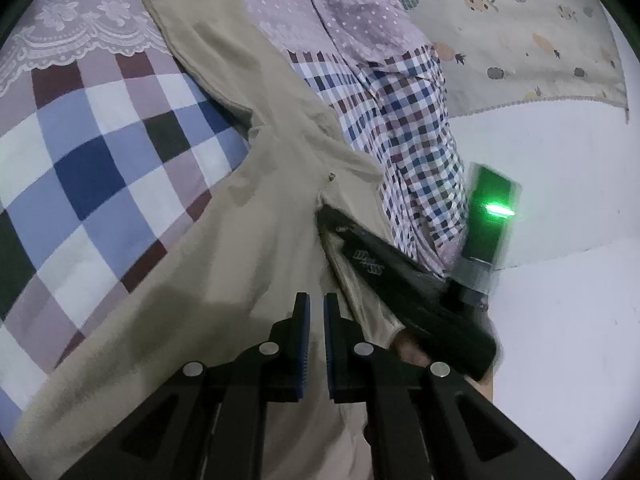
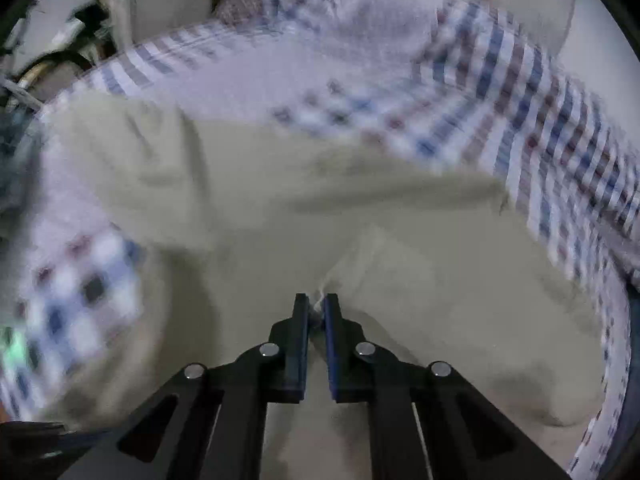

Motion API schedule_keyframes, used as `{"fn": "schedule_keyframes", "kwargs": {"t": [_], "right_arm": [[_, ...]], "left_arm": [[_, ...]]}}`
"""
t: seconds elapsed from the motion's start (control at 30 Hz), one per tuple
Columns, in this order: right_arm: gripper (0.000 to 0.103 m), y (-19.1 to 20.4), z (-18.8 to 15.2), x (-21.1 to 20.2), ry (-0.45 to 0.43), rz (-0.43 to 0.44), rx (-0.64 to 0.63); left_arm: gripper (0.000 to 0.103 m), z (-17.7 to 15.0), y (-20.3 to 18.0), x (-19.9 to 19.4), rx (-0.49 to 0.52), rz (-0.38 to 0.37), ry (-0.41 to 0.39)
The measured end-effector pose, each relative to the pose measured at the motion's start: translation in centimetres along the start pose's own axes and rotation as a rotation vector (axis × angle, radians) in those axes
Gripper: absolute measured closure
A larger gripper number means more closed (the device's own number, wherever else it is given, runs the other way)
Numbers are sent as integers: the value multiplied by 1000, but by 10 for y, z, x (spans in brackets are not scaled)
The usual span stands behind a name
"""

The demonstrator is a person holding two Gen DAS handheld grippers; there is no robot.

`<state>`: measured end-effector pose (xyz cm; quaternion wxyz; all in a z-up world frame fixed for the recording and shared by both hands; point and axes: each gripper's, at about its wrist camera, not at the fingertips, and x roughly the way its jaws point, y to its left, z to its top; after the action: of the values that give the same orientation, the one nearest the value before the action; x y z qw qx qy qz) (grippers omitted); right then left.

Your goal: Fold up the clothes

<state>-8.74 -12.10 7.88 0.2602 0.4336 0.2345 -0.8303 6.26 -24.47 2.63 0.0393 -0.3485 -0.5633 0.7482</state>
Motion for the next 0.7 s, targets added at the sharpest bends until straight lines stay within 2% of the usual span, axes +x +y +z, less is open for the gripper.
{"fn": "schedule_keyframes", "kwargs": {"t": [0.03, 0.2, 0.23, 0.27, 0.33, 0.4, 0.53, 0.57, 0.67, 0.7], "right_arm": [[96, 7, 2, -13, -38, 6, -15], [94, 12, -6, 30, 111, 82, -4], [90, 7, -8, 26, 93, 101, 37], [76, 2, -9, 20, 83, 112, 68], [58, -13, -18, -6, 27, 143, 127], [54, -33, -32, -36, -28, 158, 161], [49, -125, -98, -93, -92, 82, 288], [49, -151, -115, -105, -92, 37, 332], [49, -250, -205, -133, -21, -131, 570], [48, -265, -226, -143, 3, -152, 636]], "left_arm": [[99, 1, 2, -3, -1, -2, -6], [99, 7, 6, -2, -4, 23, -28], [99, 8, 7, -2, -6, 30, -31], [99, 9, 8, -2, -8, 37, -34], [99, 12, 8, -4, 4, 48, -52], [98, 15, 6, -3, 17, 57, -62], [95, 19, 3, -2, 41, 69, -77], [95, 19, 2, -2, 46, 71, -79], [94, 19, 0, -2, 66, 77, -87], [91, 19, -3, -2, 78, 78, -91]]}}
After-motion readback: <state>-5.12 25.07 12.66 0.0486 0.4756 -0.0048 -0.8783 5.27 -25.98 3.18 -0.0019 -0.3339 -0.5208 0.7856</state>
